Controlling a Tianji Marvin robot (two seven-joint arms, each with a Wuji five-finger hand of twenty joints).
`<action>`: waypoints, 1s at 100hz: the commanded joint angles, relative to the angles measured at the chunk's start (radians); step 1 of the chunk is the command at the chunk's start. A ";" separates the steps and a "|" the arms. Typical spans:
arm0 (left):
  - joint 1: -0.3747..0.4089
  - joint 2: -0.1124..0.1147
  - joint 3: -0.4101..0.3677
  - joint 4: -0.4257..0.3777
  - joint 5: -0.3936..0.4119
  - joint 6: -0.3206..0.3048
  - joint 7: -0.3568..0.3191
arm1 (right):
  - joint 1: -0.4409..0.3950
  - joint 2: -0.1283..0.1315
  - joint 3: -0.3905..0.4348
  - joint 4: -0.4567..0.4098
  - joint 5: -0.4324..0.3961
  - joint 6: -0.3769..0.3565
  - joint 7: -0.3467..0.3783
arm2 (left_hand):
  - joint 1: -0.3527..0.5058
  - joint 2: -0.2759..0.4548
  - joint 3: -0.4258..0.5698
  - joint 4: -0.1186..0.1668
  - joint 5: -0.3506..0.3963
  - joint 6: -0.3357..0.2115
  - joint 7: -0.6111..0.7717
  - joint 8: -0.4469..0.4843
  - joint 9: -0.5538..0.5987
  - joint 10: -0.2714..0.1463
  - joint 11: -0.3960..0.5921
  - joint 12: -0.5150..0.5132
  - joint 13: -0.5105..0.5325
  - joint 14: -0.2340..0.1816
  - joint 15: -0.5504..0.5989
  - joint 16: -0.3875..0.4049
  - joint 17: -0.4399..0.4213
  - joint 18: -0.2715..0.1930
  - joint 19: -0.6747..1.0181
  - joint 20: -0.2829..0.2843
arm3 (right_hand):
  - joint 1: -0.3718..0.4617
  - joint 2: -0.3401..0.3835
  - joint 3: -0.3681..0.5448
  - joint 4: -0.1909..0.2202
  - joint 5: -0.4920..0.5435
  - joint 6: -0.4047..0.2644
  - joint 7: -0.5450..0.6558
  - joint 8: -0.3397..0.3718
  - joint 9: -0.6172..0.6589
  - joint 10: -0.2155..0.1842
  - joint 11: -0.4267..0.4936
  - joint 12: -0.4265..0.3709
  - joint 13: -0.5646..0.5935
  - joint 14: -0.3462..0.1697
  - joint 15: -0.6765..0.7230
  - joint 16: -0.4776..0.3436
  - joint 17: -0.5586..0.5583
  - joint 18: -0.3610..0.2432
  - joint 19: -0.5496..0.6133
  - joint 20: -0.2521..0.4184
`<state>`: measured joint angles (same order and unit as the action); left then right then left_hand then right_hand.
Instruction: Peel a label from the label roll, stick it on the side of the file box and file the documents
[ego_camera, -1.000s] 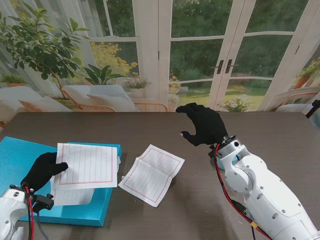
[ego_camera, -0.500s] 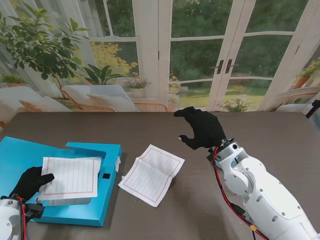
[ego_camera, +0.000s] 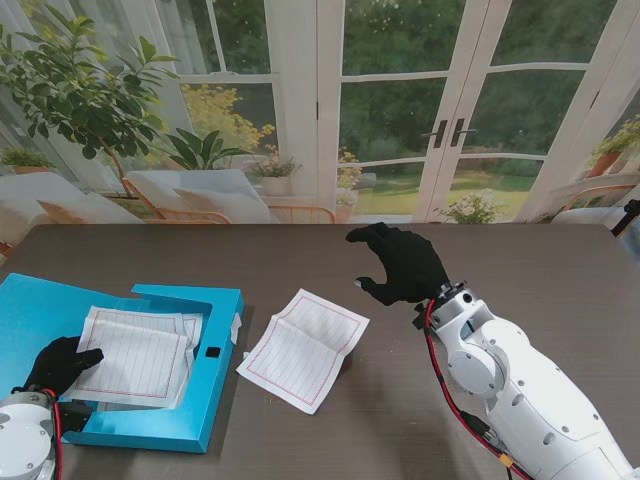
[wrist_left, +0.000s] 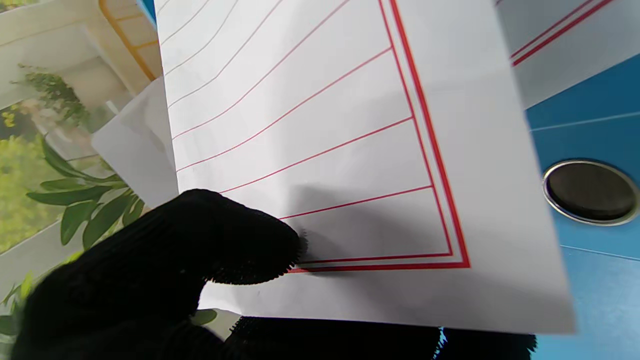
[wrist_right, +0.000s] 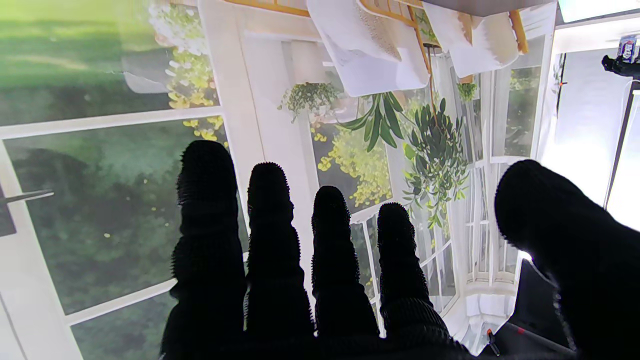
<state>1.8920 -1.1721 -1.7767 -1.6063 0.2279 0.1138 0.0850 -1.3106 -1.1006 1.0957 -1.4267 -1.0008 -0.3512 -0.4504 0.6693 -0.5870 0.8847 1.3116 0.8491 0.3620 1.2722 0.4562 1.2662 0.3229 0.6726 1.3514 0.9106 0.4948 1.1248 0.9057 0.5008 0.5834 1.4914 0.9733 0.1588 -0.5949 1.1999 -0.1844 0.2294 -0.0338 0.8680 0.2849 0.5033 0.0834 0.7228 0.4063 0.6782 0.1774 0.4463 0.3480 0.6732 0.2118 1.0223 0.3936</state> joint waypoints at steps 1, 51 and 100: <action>-0.018 -0.004 0.010 0.015 -0.008 0.007 -0.008 | -0.004 -0.003 -0.008 0.009 0.001 -0.005 0.015 | 0.028 0.021 0.031 0.008 -0.014 0.049 0.059 -0.001 -0.015 -0.026 -0.009 0.020 -0.013 0.069 0.017 0.018 -0.008 -0.041 -0.012 0.015 | -0.025 0.012 -0.023 0.033 0.011 0.019 -0.007 0.009 0.015 -0.017 -0.015 -0.002 0.022 -0.009 0.005 0.008 -0.404 0.013 -0.004 0.001; -0.050 0.038 0.050 0.011 0.155 0.123 -0.124 | -0.015 -0.003 0.000 0.006 0.017 -0.011 0.035 | 0.029 0.017 -0.078 0.012 -0.185 0.028 -0.220 -0.026 -0.298 0.012 -0.117 -0.016 -0.208 0.015 -0.103 -0.011 -0.186 -0.132 -0.122 0.010 | -0.025 0.024 -0.021 0.035 0.009 0.042 -0.001 0.013 0.017 -0.008 -0.015 -0.002 0.029 -0.011 0.007 0.010 -0.399 0.012 0.000 0.000; -0.051 0.065 0.064 -0.051 0.225 0.180 -0.222 | -0.022 -0.003 0.002 0.001 0.023 -0.016 0.044 | -0.004 0.104 -0.278 -0.077 -0.252 0.104 -0.786 -0.138 -0.618 0.082 -0.235 -0.497 -0.477 0.001 -0.427 -0.156 -0.452 -0.227 -0.259 -0.100 | -0.024 0.028 -0.016 0.036 0.007 0.052 0.003 0.014 0.016 -0.001 -0.013 -0.003 0.030 -0.012 0.008 0.010 -0.398 0.010 0.002 -0.002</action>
<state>1.8366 -1.1155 -1.7109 -1.6279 0.4503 0.2802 -0.1022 -1.3266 -1.1016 1.0993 -1.4173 -0.9778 -0.3634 -0.4202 0.6865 -0.5163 0.6296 1.2888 0.6154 0.4255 0.5329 0.3450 0.6940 0.3991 0.4734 0.8986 0.4680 0.5046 0.7608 0.7850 0.0856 0.4041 1.2438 0.8959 0.1588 -0.5936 1.1999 -0.1844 0.2294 -0.0043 0.8683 0.2922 0.5033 0.0833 0.7229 0.4063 0.6888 0.1756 0.4504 0.3596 0.6732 0.2118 1.0223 0.3936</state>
